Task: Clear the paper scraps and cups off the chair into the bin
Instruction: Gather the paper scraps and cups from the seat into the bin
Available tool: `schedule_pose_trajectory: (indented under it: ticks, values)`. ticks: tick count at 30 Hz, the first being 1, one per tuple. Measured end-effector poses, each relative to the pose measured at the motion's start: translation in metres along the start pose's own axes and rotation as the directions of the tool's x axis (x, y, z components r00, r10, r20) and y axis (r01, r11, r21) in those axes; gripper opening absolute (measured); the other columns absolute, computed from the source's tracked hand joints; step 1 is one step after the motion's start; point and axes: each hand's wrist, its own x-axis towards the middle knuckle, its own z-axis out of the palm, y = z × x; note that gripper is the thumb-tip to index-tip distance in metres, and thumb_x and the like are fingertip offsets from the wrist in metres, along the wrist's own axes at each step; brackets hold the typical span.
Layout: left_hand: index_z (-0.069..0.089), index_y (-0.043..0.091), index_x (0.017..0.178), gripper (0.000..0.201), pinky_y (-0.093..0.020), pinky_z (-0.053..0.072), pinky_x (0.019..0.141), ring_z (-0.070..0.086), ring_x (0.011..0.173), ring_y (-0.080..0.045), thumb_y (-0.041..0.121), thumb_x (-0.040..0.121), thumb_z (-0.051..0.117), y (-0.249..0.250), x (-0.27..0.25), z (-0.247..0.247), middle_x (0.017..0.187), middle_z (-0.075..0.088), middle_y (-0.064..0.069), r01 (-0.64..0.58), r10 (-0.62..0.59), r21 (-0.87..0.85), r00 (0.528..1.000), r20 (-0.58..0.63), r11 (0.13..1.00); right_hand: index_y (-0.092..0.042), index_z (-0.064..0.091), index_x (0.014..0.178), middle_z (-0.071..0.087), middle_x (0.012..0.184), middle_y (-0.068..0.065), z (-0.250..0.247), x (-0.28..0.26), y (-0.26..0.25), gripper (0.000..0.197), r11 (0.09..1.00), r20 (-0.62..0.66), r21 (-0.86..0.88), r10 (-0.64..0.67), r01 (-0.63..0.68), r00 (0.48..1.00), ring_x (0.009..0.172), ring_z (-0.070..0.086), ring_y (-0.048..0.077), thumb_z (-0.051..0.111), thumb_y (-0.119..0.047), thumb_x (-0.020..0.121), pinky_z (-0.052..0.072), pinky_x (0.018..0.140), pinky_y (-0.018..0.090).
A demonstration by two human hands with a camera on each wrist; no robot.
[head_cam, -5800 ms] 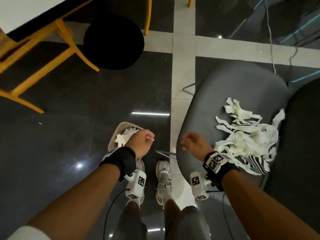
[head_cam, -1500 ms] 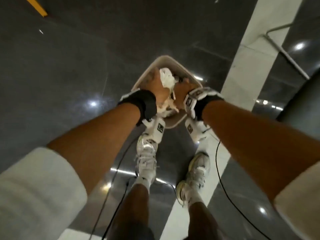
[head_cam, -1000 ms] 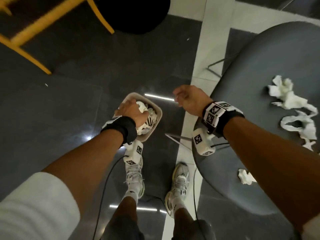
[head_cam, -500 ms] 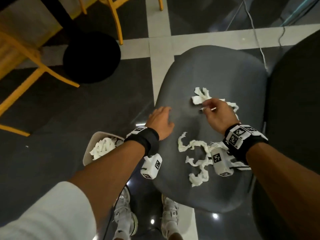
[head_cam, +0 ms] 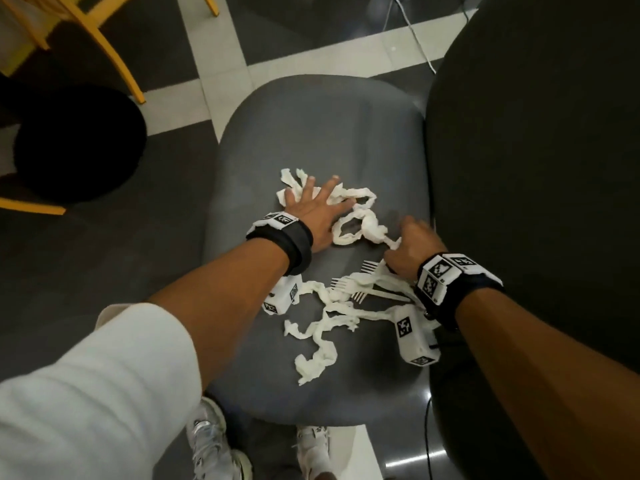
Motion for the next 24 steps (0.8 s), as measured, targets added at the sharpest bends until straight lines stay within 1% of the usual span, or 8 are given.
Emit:
schedule_pose_trajectory:
  ticks: [2, 6, 12, 15, 17, 20, 22, 24]
  values:
    - [0.041, 0.041, 0.146, 0.058, -0.062, 0.025, 0.112, 0.013, 0.150, -0.040, 0.023, 0.093, 0.057, -0.005, 0.000, 0.002, 0.165, 0.018, 0.000, -0.008, 0.007, -0.046, 1.000, -0.028, 0.999, -0.021, 0.039, 0.143, 0.048, 0.138, 0.014, 0.006, 0.000, 0.003, 0.071, 0.999, 0.033, -0.026, -0.017, 0.018, 0.999, 0.124, 0.052, 0.037, 0.068, -0.033, 0.080, 0.048, 0.102, 0.044]
    - [0.063, 0.010, 0.106, 0.020, -0.043, 0.044, 0.094, 0.050, 0.113, -0.036, 0.006, 0.092, 0.050, -0.019, -0.012, 0.004, 0.117, 0.057, -0.012, 0.003, -0.033, -0.215, 0.990, -0.139, 0.977, -0.024, 0.040, 0.143, 0.042, 0.144, 0.011, 0.015, -0.006, 0.004, 0.072, 0.990, 0.117, -0.114, -0.068, 0.081, 0.991, 0.131, 0.047, 0.034, 0.071, -0.026, 0.079, 0.044, 0.107, 0.044]
    - [0.049, 0.020, 0.088, 0.005, -0.045, 0.051, 0.073, 0.059, 0.076, -0.033, 0.020, 0.084, 0.051, -0.022, -0.056, 0.003, 0.084, 0.065, -0.008, 0.146, -0.223, -0.613, 0.974, -0.051, 0.777, -0.037, 0.032, 0.145, 0.023, 0.151, 0.004, 0.025, -0.018, 0.000, 0.094, 0.879, 0.198, -0.395, -0.202, 0.267, 0.959, 0.137, 0.031, 0.034, 0.082, -0.031, 0.066, 0.040, 0.107, 0.052]
    - [0.040, 0.032, 0.124, 0.053, -0.043, 0.055, 0.085, 0.064, 0.095, -0.025, 0.048, 0.079, 0.064, -0.006, -0.083, 0.011, 0.116, 0.066, -0.004, 0.108, -0.094, -0.639, 0.994, 0.056, 0.762, -0.031, 0.028, 0.143, 0.019, 0.151, 0.007, 0.038, -0.023, -0.001, 0.096, 0.871, 0.179, -0.419, -0.197, 0.256, 0.964, 0.134, 0.035, 0.039, 0.081, -0.013, 0.065, 0.046, 0.102, 0.053]
    - [0.022, 0.031, 0.148, 0.106, -0.045, 0.047, 0.103, 0.051, 0.124, -0.023, 0.076, 0.062, 0.066, 0.011, -0.100, 0.023, 0.141, 0.048, -0.002, 0.061, -0.001, -0.441, 0.991, 0.135, 0.895, -0.026, 0.034, 0.137, 0.026, 0.144, 0.009, 0.047, -0.026, 0.001, 0.078, 0.899, 0.124, -0.360, -0.219, 0.249, 0.968, 0.127, 0.041, 0.041, 0.069, 0.000, 0.072, 0.048, 0.100, 0.052]
    - [0.013, 0.022, 0.154, 0.131, -0.048, 0.041, 0.104, 0.038, 0.125, -0.027, 0.082, 0.051, 0.067, 0.030, -0.121, 0.049, 0.135, 0.036, -0.005, -0.026, 0.041, -0.085, 0.983, 0.179, 0.996, -0.019, 0.043, 0.130, 0.040, 0.133, 0.009, 0.052, -0.028, -0.001, 0.055, 0.900, 0.136, -0.334, -0.248, 0.280, 0.959, 0.116, 0.051, 0.037, 0.061, -0.002, 0.081, 0.050, 0.097, 0.048]
    - [0.027, 0.014, 0.146, 0.103, -0.046, 0.043, 0.099, 0.042, 0.120, -0.029, 0.060, 0.066, 0.073, 0.029, -0.120, 0.065, 0.128, 0.036, -0.006, -0.019, 0.029, -0.061, 0.987, 0.157, 0.998, -0.017, 0.046, 0.127, 0.049, 0.127, 0.010, 0.053, -0.029, -0.004, 0.047, 0.881, 0.163, -0.342, -0.287, 0.327, 0.944, 0.112, 0.056, 0.035, 0.058, -0.005, 0.083, 0.051, 0.092, 0.044]
    - [0.046, 0.011, 0.126, 0.049, -0.045, 0.047, 0.092, 0.050, 0.112, -0.032, 0.026, 0.083, 0.065, 0.017, -0.110, 0.066, 0.119, 0.041, -0.008, -0.006, 0.027, -0.199, 0.994, 0.103, 0.980, -0.017, 0.048, 0.124, 0.055, 0.123, 0.009, 0.053, -0.033, -0.008, 0.042, 0.859, 0.170, -0.347, -0.338, 0.377, 0.926, 0.109, 0.059, 0.035, 0.053, -0.006, 0.084, 0.050, 0.089, 0.042]
